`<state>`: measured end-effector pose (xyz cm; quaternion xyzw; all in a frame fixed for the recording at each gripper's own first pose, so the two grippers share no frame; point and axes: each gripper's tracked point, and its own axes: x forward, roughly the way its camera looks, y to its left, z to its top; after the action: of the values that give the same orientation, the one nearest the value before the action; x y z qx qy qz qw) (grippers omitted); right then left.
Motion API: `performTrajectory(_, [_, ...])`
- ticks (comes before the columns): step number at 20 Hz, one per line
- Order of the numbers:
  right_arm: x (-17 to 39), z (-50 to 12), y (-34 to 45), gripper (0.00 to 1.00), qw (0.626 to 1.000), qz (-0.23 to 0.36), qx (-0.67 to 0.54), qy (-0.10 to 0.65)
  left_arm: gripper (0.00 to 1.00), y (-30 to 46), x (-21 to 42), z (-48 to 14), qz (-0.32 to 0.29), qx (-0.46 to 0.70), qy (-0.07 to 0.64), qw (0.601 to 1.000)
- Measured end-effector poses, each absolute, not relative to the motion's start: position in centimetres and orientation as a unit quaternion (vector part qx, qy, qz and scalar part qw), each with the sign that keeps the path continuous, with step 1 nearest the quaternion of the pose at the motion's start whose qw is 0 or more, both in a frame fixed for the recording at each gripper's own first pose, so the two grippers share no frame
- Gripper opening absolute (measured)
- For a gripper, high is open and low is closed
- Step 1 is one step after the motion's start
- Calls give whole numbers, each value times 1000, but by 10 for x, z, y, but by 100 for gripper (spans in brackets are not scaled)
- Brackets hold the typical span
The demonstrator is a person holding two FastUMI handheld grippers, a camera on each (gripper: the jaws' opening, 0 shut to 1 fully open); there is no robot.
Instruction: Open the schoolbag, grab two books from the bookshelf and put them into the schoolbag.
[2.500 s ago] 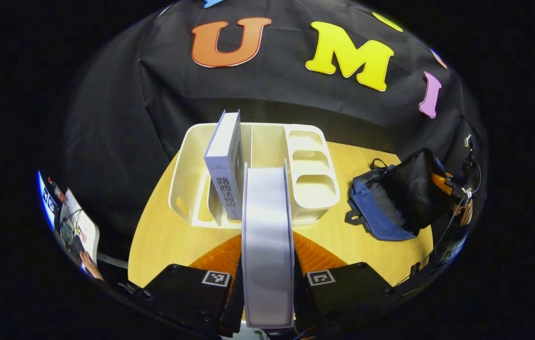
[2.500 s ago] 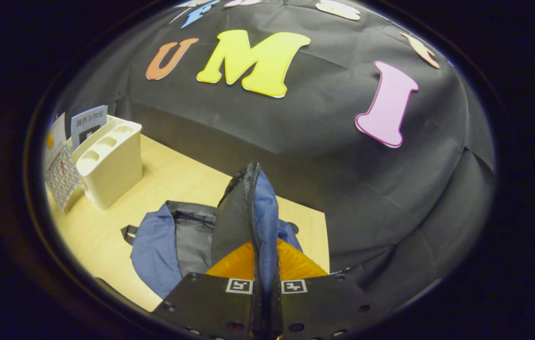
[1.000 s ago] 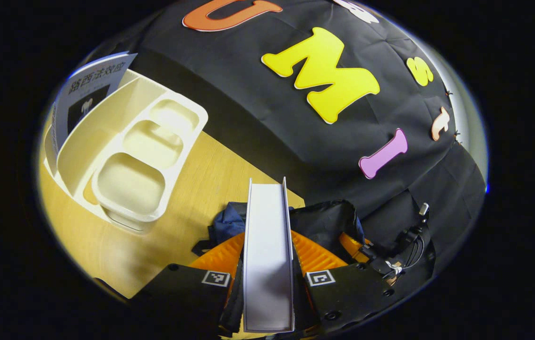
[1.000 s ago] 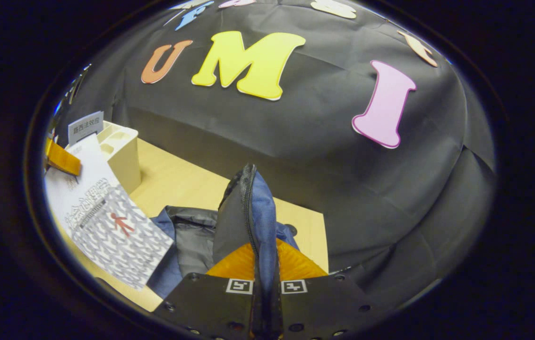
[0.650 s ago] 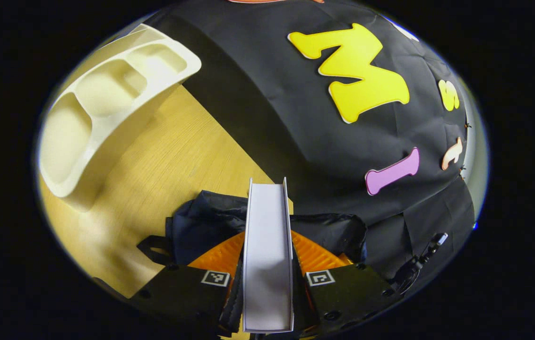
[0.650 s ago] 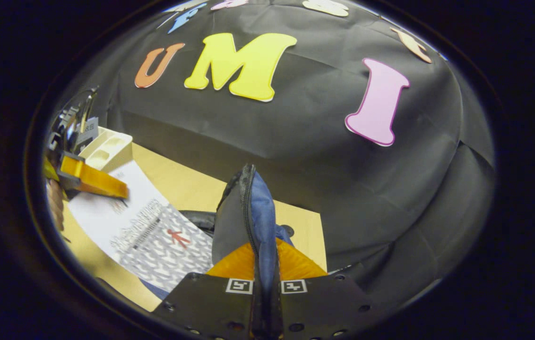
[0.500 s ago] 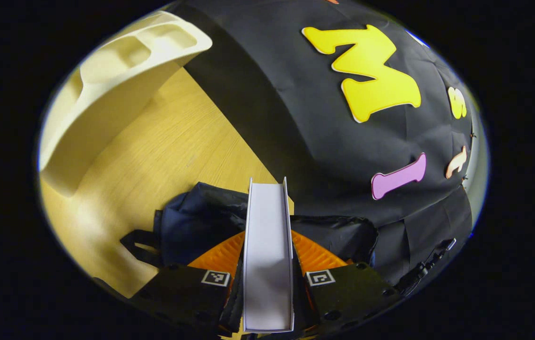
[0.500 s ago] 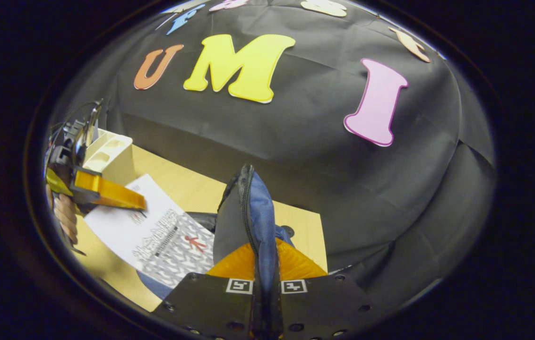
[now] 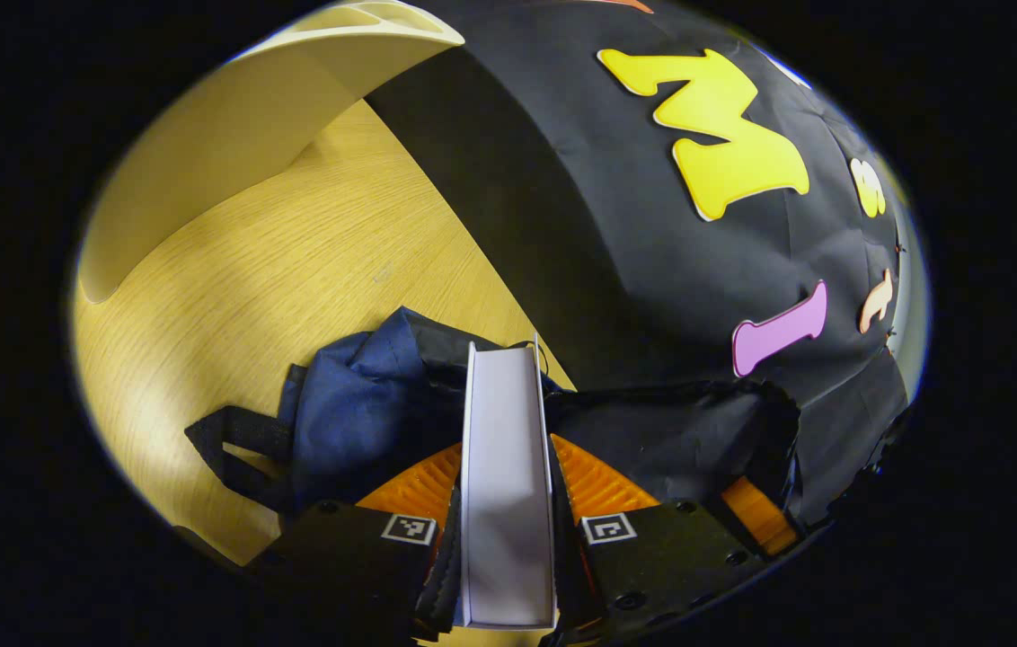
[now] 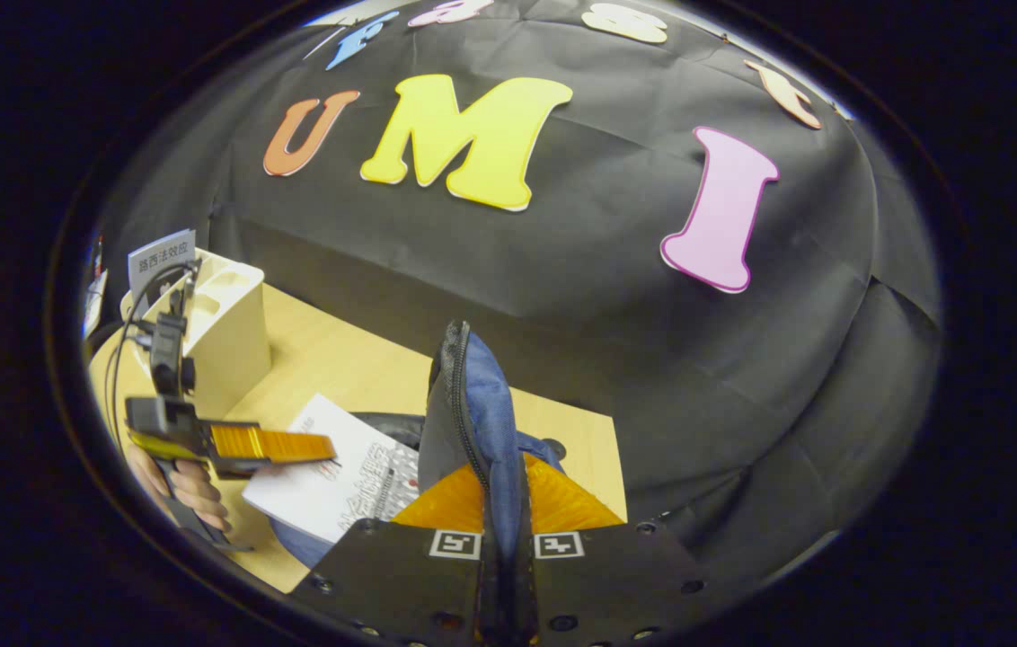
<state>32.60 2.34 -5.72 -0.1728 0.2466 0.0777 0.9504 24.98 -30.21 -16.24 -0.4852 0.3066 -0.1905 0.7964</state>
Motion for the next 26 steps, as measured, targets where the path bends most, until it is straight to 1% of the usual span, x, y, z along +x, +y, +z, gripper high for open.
performTrajectory(4, [324, -47, 32, 7, 955, 79, -174, 228, 45, -326, 254, -170, -190, -484, 292, 802])
performTrajectory(7, [326, -41, 35, 7, 957, 76, -175, 217, 46, -351, 256, -176, -187, -495, 291, 797])
performTrajectory(10, [327, -41, 47, 7, 957, 83, -173, 217, 46, -369, 259, -179, -182, -497, 280, 801])
performTrajectory(14, [327, -42, 52, 7, 956, 87, -183, 214, 47, -371, 261, -193, -158, -461, 262, 833])
performTrajectory(16, [329, -45, 50, 7, 953, 83, -196, 217, 51, -367, 260, -205, -143, -425, 271, 852])
performTrajectory(18, [328, -50, 47, 7, 951, 79, -198, 222, 58, -364, 260, -220, -133, -397, 302, 857])
performTrajectory(19, [329, -52, 45, 7, 951, 78, -196, 226, 70, -363, 263, -217, -141, -398, 301, 855])
performTrajectory(21, [329, -57, 42, 7, 951, 74, -191, 232, 72, -361, 259, -216, -155, -389, 315, 852])
performTrajectory(22, [330, -58, 41, 7, 951, 72, -190, 235, 73, -358, 257, -217, -162, -375, 322, 854])
performTrajectory(23, [328, -61, 38, 7, 951, 68, -186, 239, 76, -355, 254, -217, -168, -356, 329, 859])
performTrajectory(26, [327, -66, 35, 7, 951, 62, -177, 247, 80, -338, 243, -217, -180, -312, 338, 869])
